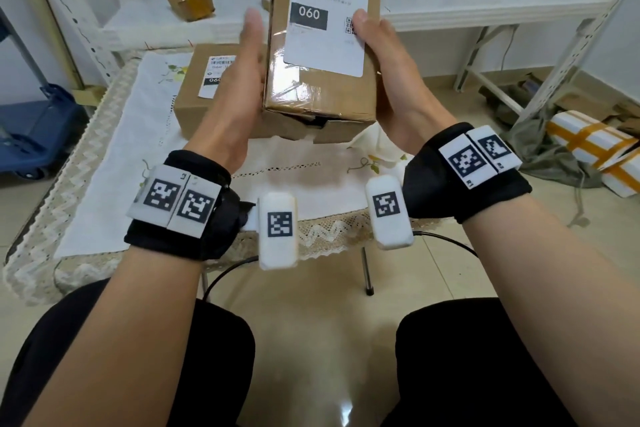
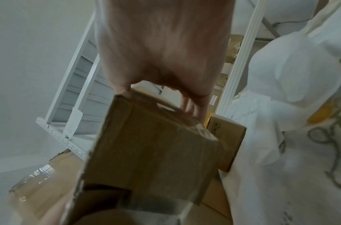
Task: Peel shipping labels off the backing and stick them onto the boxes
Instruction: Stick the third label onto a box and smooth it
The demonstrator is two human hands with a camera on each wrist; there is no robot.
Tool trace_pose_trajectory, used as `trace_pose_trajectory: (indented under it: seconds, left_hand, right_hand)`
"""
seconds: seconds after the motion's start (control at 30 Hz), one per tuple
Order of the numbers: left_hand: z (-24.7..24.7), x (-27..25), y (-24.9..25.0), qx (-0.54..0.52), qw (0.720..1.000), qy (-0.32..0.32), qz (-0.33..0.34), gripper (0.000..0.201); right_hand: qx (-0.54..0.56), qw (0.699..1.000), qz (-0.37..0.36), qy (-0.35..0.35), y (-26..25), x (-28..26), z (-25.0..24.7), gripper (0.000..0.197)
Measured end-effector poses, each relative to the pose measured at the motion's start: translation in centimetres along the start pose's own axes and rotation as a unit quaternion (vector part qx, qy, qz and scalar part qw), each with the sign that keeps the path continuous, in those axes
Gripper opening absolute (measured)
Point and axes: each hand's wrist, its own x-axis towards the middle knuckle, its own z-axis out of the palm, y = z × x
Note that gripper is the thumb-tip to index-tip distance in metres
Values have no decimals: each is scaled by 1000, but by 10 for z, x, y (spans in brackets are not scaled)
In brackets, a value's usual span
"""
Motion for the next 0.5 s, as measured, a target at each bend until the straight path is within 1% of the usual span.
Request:
trace_pose_trajectory:
  seconds: [0.03, 0.07, 0.1, 0.13, 0.2, 0.23, 0.27, 0.3, 0.33, 0.4, 0.5]
  left_hand:
    - [-1, 3, -2, 28, 999, 22, 2, 74]
    - [-1, 8, -3, 87, 995, 54, 22, 82]
    - [0, 11, -3, 172, 980, 83, 64, 87]
    - [1, 13, -1, 258, 955, 92, 118, 89]
    - [7, 11, 2, 395, 891, 85, 208, 84]
    - [12, 9, 3, 441, 862, 78, 236, 84]
    - [17, 7, 3, 475, 840, 72, 252, 86]
    - [21, 7, -1, 497, 826, 65, 257, 87]
    - [22, 8, -6, 509, 820, 60, 255, 88]
    - [20, 10, -13, 509, 825, 57, 240, 88]
    - [12, 13, -19, 495, 837, 56, 228, 89]
  right_hand:
    - [1, 1000, 3, 13, -2, -2, 1, 95]
    - [-1, 1000, 3, 29, -3, -4, 3, 97]
    - [-7, 999, 3, 41, -3, -6, 6, 103]
    - [-15, 999, 0, 48, -3, -9, 9, 112]
    - [-27, 998, -1, 53, -3, -13, 17, 126]
    - [-30, 998, 3, 51, -3, -14, 20, 126]
    - [-27, 998, 5, 48, -4, -15, 23, 122]
    - [-21, 999, 4, 47, -5, -16, 24, 114]
    - [-14, 999, 0, 49, -8, -18, 25, 104]
    - [0, 998, -10, 56, -12, -21, 23, 86]
    - [5, 997, -15, 73, -15, -25, 21, 75]
